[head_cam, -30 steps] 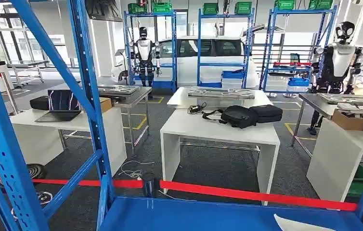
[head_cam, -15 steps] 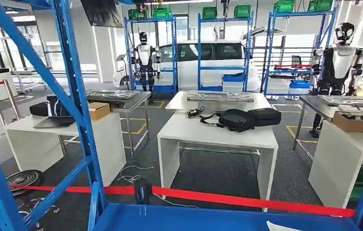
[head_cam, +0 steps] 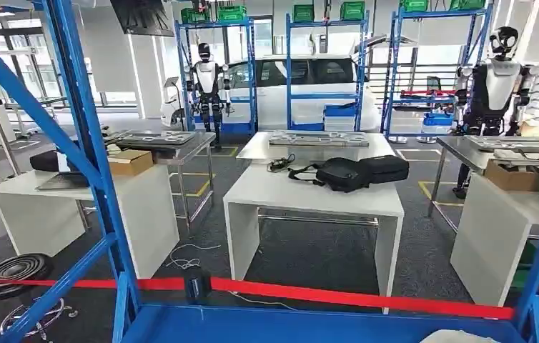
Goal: Take the parts from the cabinet and place them on the table.
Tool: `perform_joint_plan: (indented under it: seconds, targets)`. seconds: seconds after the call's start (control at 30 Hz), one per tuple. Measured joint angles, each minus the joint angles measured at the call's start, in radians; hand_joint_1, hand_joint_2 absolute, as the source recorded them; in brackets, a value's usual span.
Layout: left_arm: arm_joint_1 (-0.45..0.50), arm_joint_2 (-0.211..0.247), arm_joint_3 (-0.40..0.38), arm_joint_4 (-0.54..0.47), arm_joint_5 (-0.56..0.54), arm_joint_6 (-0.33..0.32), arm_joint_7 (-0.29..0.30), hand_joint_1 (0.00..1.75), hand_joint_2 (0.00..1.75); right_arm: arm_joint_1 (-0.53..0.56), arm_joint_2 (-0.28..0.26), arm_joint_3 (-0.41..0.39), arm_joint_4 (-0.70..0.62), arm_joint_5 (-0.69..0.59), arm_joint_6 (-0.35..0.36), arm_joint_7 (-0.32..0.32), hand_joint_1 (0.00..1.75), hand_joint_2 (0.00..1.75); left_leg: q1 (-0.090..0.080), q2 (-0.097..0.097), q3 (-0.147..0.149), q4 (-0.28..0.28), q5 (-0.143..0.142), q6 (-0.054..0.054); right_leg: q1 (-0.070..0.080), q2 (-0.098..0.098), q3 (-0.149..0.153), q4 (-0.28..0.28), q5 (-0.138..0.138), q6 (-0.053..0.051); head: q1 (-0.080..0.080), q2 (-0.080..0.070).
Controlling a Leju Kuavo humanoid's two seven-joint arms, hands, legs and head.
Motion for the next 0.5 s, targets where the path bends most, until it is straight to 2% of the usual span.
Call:
perform_joint_plan:
  seconds: [0.03, 0.07, 0.1, 0.13, 0.17, 0.23, 0.27, 0.3, 0.33, 0.37, 0.4, 0.43, 0.47, 0.5]
  targets:
    - [0.002, 0.0, 0.0, 0.0, 0.0, 0.0, 0.0, 0.0, 0.0, 0.003, 0.001, -0.001, 0.0, 0.0, -0.002, -0.002, 0.0, 1.75, -0.001, 0.0, 0.001, -0.003, 0.017, 0.0, -0.002, 0.0, 0.005, -0.005, -0.002, 0.006, 0.0, 0.0]
    - [0.002, 0.0, 0.0, 0.0, 0.0, 0.0, 0.001, 0.0, 0.0, 0.004, 0.0, -0.001, 0.0, 0.001, -0.005, -0.004, 0.0, 1.75, -0.001, 0.0, 0.008, -0.01, 0.02, 0.002, -0.001, 0.0, 0.013, -0.015, -0.001, 0.013, 0.0, 0.0]
    - [0.0, -0.003, 0.0, 0.0, -0.001, 0.0, 0.001, 0.0, 0.0, 0.007, -0.003, -0.002, -0.001, 0.001, -0.008, -0.003, 0.0, 1.75, 0.012, 0.001, 0.026, -0.036, 0.03, 0.002, 0.0, -0.001, 0.018, -0.015, -0.007, 0.018, 0.0, 0.0]
    - [-0.002, -0.005, 0.0, 0.0, -0.001, 0.0, 0.0, 0.0, 0.0, 0.006, -0.005, -0.003, -0.001, 0.002, -0.012, -0.004, 0.0, 1.75, 0.01, 0.002, 0.039, -0.048, 0.031, 0.005, 0.002, -0.003, 0.014, 0.004, -0.016, 0.018, 0.001, 0.0]
    - [-0.005, -0.005, 0.0, -0.001, -0.001, 0.0, 0.0, 0.0, 0.0, 0.002, -0.008, -0.006, -0.001, 0.001, -0.013, -0.005, 0.0, 1.75, 0.01, 0.002, 0.044, -0.052, 0.031, 0.011, -0.001, -0.005, -0.011, 0.053, -0.041, 0.019, 0.002, 0.0]
    - [-0.009, -0.006, 0.0, 0.0, -0.001, 0.0, 0.001, 0.0, 0.0, 0.004, -0.008, -0.018, -0.001, 0.001, -0.014, -0.005, 0.0, 1.75, 0.01, 0.002, 0.048, -0.052, 0.024, 0.015, 0.0, -0.005, -0.098, 0.198, -0.096, 0.025, 0.003, 0.0]
    - [-0.009, -0.007, 0.0, 0.0, -0.001, 0.0, 0.001, 0.0, 0.0, 0.009, -0.008, -0.019, -0.001, 0.001, -0.014, -0.006, 0.0, 1.75, 0.01, 0.001, 0.05, -0.051, 0.021, 0.015, 0.0, -0.005, -0.132, 0.244, -0.104, 0.028, 0.003, 0.0]
    - [-0.009, -0.008, 0.0, 0.0, -0.001, 0.0, 0.001, 0.0, 0.0, 0.013, -0.008, -0.019, -0.001, 0.002, -0.014, -0.008, 0.0, 1.75, 0.01, 0.001, 0.05, -0.048, 0.017, 0.015, 0.0, -0.005, -0.148, 0.254, -0.092, 0.031, 0.004, 0.0]
    - [-0.008, -0.009, 0.0, 0.0, -0.002, 0.0, 0.001, 0.0, 0.0, 0.014, -0.008, -0.019, -0.001, 0.001, -0.014, -0.008, 0.0, 1.75, 0.01, 0.0, 0.052, -0.044, 0.013, 0.013, -0.002, -0.006, -0.142, 0.219, -0.053, 0.034, 0.004, 0.0]
    - [-0.008, -0.01, 0.0, 0.0, -0.002, 0.0, 0.001, 0.0, 0.0, 0.012, -0.008, -0.019, -0.001, 0.001, -0.014, -0.008, 0.0, 1.75, 0.011, 0.0, 0.053, -0.037, 0.006, 0.01, -0.004, -0.007, -0.115, 0.145, 0.0, 0.036, 0.004, 0.0]
    - [-0.009, -0.01, 0.0, 0.0, -0.002, 0.0, 0.001, 0.0, 0.0, 0.01, -0.008, -0.021, -0.001, 0.002, -0.014, -0.008, 0.0, 1.75, 0.013, 0.0, 0.055, -0.031, 0.001, 0.007, -0.005, -0.009, -0.082, 0.072, 0.042, 0.037, 0.004, 0.0]
    - [-0.01, -0.01, 0.0, 0.0, -0.002, 0.0, 0.001, 0.0, 0.0, 0.01, -0.008, -0.024, -0.001, 0.002, -0.015, -0.01, 0.0, 1.75, 0.013, 0.0, 0.055, -0.021, -0.008, 0.0, -0.006, -0.013, -0.051, -0.003, 0.06, 0.035, 0.005, 0.0]
    - [-0.012, -0.01, 0.0, 0.0, -0.002, 0.0, 0.0, 0.0, 0.0, 0.008, -0.008, -0.027, -0.001, 0.002, -0.016, -0.011, 0.0, 1.75, 0.005, -0.001, 0.049, -0.013, -0.014, -0.008, 0.0, -0.012, -0.048, -0.007, 0.05, 0.03, 0.005, 0.0]
    - [-0.012, -0.01, 0.0, 0.0, -0.002, 0.0, -0.001, 0.0, 0.0, 0.007, -0.01, -0.028, -0.001, 0.002, -0.017, -0.013, 0.0, 1.75, 0.006, -0.001, 0.049, -0.014, -0.016, -0.011, -0.002, -0.009, -0.045, -0.007, 0.053, 0.018, 0.005, 0.0]
